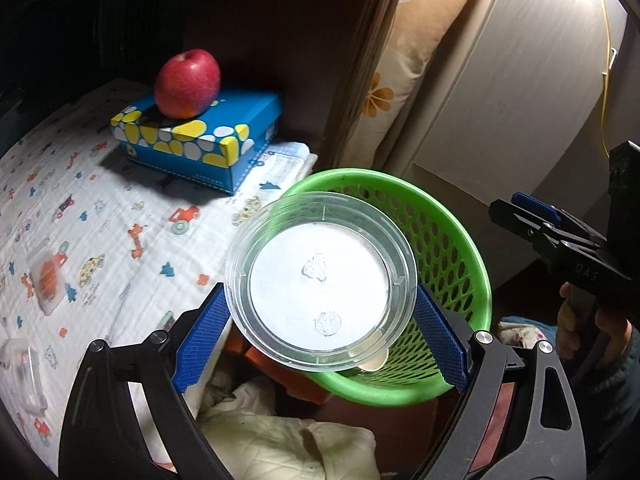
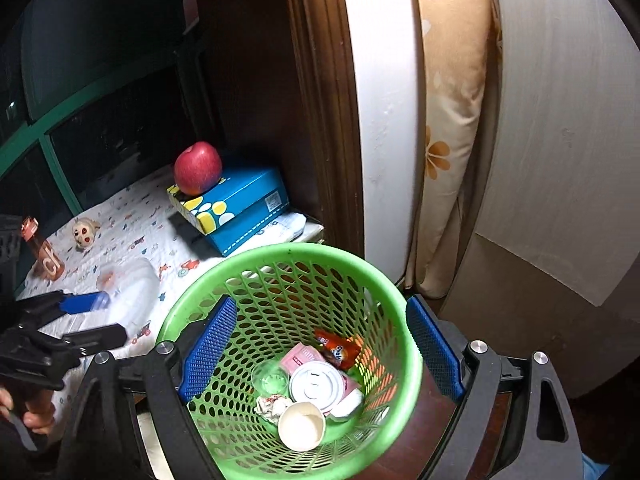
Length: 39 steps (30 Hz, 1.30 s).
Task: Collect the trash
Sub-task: 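Drop the white lid into the basket with the right tool while the left drops its lid, then move both tools back over the bed toward the clear boxes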
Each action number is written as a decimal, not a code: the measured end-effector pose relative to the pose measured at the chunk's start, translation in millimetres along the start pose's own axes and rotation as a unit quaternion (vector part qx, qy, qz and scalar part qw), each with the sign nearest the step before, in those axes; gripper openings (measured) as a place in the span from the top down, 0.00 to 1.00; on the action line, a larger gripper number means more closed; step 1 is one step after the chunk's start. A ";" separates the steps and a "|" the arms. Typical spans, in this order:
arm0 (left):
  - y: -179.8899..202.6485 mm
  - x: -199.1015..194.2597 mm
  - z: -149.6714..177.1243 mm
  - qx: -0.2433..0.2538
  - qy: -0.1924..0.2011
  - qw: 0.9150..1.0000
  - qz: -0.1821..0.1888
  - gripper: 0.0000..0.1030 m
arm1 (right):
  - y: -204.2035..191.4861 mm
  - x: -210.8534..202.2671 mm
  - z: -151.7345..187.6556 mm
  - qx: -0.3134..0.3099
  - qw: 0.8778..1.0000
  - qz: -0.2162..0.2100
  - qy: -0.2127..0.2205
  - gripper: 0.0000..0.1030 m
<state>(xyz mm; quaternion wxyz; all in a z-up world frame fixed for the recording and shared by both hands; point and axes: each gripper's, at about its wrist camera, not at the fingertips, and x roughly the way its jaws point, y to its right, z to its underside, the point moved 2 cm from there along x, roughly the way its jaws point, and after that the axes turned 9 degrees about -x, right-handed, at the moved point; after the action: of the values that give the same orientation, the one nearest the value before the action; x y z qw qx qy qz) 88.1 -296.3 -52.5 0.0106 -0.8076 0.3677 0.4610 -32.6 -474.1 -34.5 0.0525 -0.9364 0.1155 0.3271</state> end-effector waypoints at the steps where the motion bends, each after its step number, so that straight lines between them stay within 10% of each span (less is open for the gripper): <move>1: 5.1 4.8 1.1 0.004 -0.005 1.000 0.000 0.14 | 3.1 -2.1 1.3 0.004 1.000 0.002 0.002 0.19; 19: 29.8 52.3 12.4 -0.005 -0.069 0.997 0.025 0.11 | 26.6 -6.5 18.8 0.044 0.999 -0.009 0.003 0.19; 39: -63.6 -43.1 18.9 -0.072 0.034 0.995 -0.056 0.11 | -38.4 -2.7 1.9 0.014 0.997 -0.074 0.011 0.19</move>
<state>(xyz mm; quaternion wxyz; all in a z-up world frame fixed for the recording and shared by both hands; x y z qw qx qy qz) 99.5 -218.0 -51.4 -0.0347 -0.8408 0.2878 0.4572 -26.2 -436.1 -33.4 0.0885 -0.9452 0.0506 0.3102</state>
